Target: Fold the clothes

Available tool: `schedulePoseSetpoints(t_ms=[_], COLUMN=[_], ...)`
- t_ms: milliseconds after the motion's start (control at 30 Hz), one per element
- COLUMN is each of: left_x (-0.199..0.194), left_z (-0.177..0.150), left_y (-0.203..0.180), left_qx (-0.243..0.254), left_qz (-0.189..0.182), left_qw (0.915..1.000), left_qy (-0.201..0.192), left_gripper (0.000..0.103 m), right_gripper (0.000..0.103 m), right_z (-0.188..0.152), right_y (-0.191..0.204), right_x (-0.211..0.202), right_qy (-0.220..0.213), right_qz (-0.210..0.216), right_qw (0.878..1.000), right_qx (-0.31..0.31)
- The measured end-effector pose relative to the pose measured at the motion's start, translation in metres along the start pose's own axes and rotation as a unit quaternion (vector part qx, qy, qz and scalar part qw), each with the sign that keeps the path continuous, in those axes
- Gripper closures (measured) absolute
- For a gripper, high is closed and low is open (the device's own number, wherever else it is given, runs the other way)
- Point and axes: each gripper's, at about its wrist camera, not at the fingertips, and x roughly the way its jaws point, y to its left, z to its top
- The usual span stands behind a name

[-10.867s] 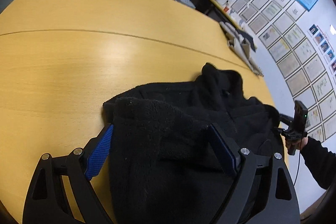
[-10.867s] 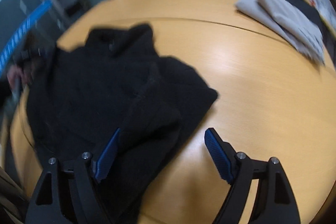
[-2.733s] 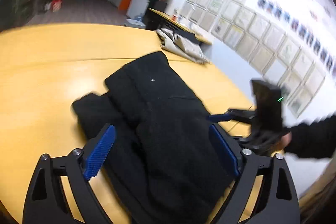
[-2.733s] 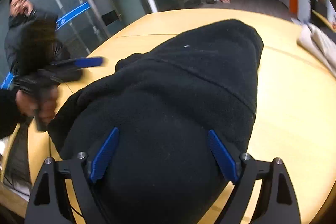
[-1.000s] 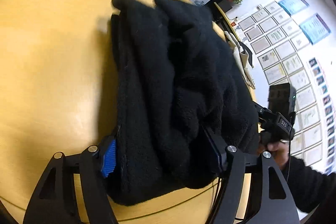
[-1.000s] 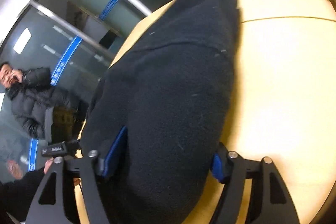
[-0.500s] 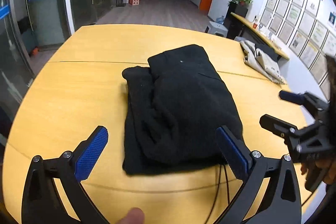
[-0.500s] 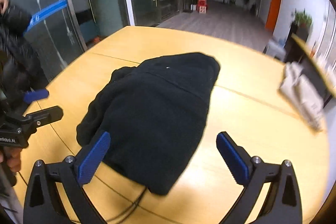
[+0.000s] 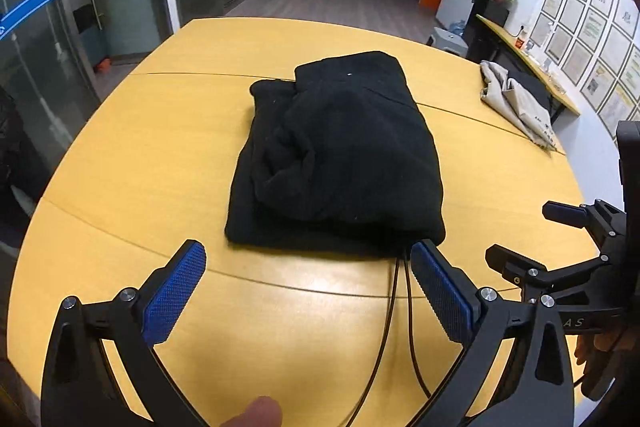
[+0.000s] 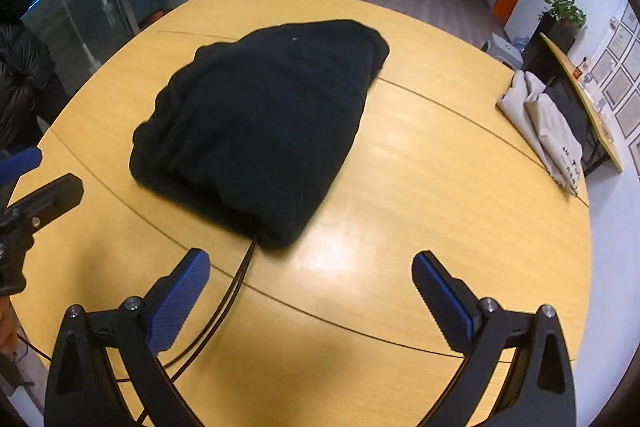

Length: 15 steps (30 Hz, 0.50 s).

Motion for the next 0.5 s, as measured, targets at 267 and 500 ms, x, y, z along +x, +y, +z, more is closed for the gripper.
schedulePoseSetpoints(t_ms=[267,500], left_x=[-0.007,-0.012], left_z=[-0.002,-0.005], left_y=[-0.01,-0.018], left_qx=[0.0,0.007], left_qz=[0.019,0.023], left_qw=[0.9998,0.9997], left_qy=[-0.007,-0.009], left_gripper=[0.0,0.0], right_gripper=[0.0,0.0], right_z=[-0.008,-0.017], right_y=[0.002,-0.001], right_x=[-0.007,-0.006], right_qy=[-0.011,-0.009], right_qz=[-0.003,-0.007], right_qw=[1.0,0.999], right_qx=[-0.027,-0.036])
